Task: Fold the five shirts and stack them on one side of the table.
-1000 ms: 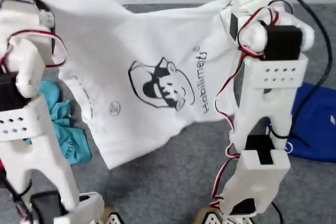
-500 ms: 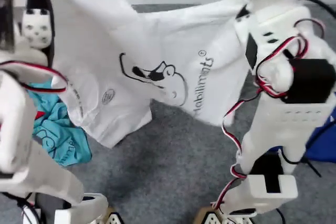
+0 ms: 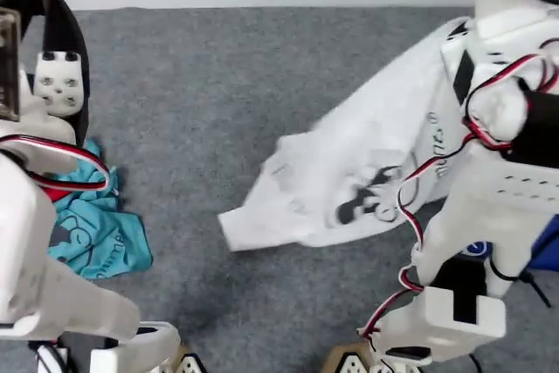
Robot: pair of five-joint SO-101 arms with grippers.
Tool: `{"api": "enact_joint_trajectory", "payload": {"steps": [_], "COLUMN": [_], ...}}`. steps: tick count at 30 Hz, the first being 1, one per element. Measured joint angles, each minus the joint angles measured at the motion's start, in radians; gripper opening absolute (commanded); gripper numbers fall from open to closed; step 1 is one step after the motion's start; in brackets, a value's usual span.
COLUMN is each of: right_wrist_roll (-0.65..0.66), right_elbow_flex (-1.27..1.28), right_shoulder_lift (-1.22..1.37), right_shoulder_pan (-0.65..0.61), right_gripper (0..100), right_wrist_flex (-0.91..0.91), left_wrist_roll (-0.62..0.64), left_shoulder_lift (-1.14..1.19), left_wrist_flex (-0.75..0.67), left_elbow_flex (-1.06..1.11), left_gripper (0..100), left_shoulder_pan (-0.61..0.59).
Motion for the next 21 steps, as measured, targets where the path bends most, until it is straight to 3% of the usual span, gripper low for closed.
{"api": "enact_joint_trajectory", "payload": {"steps": [9, 15, 21], "right_wrist_roll": [0.003, 0.003, 0.003], "right_elbow_flex": [0.081, 0.081, 0.049], "right_shoulder_lift": [0.0, 0.0, -0.072], "right_shoulder_pan": [-0.023, -0.112, -0.206], "right_gripper": [1.0, 1.0, 1.0], "right_wrist_flex": [0.0, 0.0, 0.0], "left_wrist_roll": [0.0, 0.0, 0.0], "left_shoulder_lift": [0.0, 0.002, -0.015], "left_wrist_flex": [0.0, 0.0, 0.0], "left_elbow_flex": [0.221, 0.381, 0.405], "left_gripper": [0, 0, 0], "left_shoulder_pan": [0.006, 0.008, 0.008]}}
